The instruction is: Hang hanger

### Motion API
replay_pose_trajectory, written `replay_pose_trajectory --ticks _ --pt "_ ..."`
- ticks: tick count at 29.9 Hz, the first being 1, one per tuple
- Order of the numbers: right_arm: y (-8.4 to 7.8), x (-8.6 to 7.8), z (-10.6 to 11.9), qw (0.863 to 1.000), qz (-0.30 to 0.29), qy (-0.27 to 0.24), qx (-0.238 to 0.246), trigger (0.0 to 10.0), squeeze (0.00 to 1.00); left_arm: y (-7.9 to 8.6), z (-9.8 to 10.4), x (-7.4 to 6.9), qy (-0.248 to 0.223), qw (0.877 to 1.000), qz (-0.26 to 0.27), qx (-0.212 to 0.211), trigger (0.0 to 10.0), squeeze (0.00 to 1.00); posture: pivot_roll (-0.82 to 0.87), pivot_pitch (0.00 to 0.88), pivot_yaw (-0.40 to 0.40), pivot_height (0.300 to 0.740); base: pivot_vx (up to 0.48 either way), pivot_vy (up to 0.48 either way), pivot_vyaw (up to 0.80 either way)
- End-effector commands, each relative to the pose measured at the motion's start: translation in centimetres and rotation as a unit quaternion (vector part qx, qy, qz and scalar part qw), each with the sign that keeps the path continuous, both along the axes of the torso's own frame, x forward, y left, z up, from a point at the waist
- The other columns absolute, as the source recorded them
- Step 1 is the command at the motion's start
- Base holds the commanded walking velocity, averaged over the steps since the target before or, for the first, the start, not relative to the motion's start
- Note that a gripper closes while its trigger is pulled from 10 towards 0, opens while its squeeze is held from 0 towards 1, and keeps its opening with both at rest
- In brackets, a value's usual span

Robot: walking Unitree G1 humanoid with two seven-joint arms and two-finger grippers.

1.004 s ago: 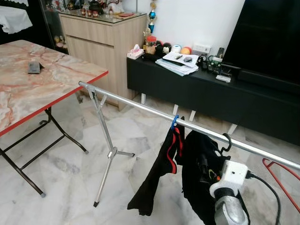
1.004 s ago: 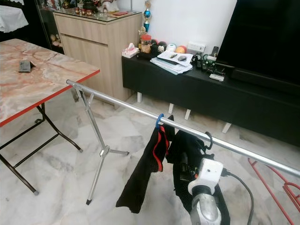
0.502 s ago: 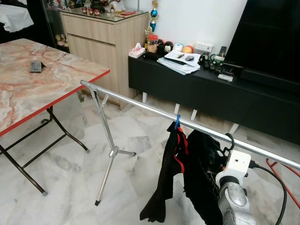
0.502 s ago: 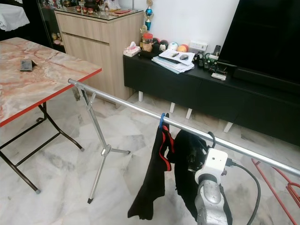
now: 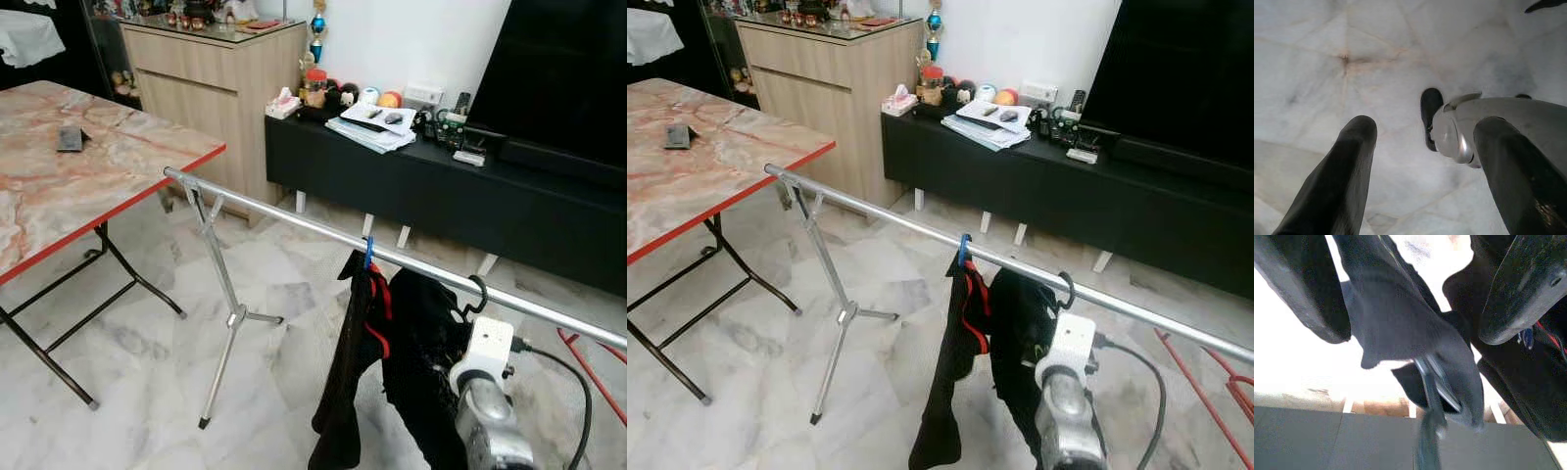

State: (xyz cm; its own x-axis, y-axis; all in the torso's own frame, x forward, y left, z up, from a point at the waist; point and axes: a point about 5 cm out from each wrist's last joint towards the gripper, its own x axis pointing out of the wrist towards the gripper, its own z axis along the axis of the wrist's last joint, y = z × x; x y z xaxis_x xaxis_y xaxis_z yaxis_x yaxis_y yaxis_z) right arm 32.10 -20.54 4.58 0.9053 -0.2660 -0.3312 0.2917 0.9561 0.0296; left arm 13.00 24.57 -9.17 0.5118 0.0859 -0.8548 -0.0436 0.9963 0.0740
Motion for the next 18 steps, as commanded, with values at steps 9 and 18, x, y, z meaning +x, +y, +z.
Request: replay_pose_trajectory --ticks 9,18 --pt "1.5 1.8 1.0 0.999 0.034 -0.007 0.024 10.0 0.0 -0.1 -0.5 -1.5 0.027 1.0 -0.006 -0.001 10.0 0.0 0.1 0.028 -0.057 0.74 0.0 0.0 0.0" --pt "1.9 1.9 0.2 0.998 0.015 0.036 0.049 9.5 0.0 -2.3 -0.7 0.1 0.021 1.0 -0.019 -0.007 10.0 0.0 0.11 0.027 -0.057 0.74 0.0 0.0 0.0"
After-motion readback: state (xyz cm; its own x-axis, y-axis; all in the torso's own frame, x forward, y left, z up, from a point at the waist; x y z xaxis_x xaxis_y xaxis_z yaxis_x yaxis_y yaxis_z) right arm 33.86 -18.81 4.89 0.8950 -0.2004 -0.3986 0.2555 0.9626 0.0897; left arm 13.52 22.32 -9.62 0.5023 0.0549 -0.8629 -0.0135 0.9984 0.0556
